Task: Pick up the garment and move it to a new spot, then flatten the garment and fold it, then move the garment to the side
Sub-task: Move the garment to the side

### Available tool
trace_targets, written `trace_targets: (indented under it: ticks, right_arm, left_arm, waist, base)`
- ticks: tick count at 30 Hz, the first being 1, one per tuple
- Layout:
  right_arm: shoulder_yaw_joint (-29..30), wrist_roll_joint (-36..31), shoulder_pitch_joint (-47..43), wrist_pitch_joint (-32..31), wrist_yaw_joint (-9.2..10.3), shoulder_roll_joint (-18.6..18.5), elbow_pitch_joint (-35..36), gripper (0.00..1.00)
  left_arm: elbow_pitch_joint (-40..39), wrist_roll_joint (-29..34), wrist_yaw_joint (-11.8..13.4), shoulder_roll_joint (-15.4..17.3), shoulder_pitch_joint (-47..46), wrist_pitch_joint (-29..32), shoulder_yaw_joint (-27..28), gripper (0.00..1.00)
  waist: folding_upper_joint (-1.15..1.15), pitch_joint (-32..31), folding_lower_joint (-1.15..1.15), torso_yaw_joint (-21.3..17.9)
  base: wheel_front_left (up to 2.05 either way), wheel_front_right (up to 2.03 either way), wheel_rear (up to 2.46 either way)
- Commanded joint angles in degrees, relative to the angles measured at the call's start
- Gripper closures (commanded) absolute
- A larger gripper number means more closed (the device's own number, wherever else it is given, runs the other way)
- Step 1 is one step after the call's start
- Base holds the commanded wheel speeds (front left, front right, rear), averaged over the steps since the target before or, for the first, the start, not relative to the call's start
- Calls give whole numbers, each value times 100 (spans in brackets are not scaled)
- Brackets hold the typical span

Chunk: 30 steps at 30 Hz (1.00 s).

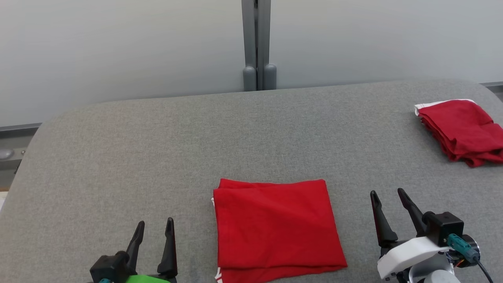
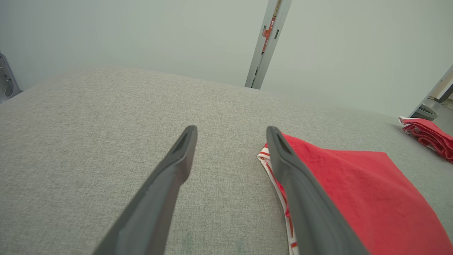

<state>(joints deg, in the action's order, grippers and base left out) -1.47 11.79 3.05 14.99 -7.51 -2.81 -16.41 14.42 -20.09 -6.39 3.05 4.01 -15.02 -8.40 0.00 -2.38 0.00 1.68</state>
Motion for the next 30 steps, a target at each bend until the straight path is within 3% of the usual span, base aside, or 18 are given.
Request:
trace_targets:
  ticks: [1,11,19,30]
  right_arm:
    - [16,-44,-37,24,6,-22,-20,0]
    - [-82,-368,204,7,6,-24,-238,0]
    - [-272,-664,623,-913,6,-23,-576,0]
    - [-432,-566,821,-1993,6,-23,-1210,0]
  left_arm:
    - [10,47,-20,-2,38,-16,7,0]
    - [24,93,-59,-10,-18,-17,-13,0]
    - [58,78,-67,-12,-108,-16,-112,0]
    - [44,-59,-51,-11,-203,-16,-241,0]
  waist:
    - [0,-1,0,6]
    - [0,20,0,101]
    - [0,105,0,343]
    - [0,416,0,778]
  base:
    - [0,0,0]
    - [0,0,0]
    - [0,0,0]
    - [0,0,0]
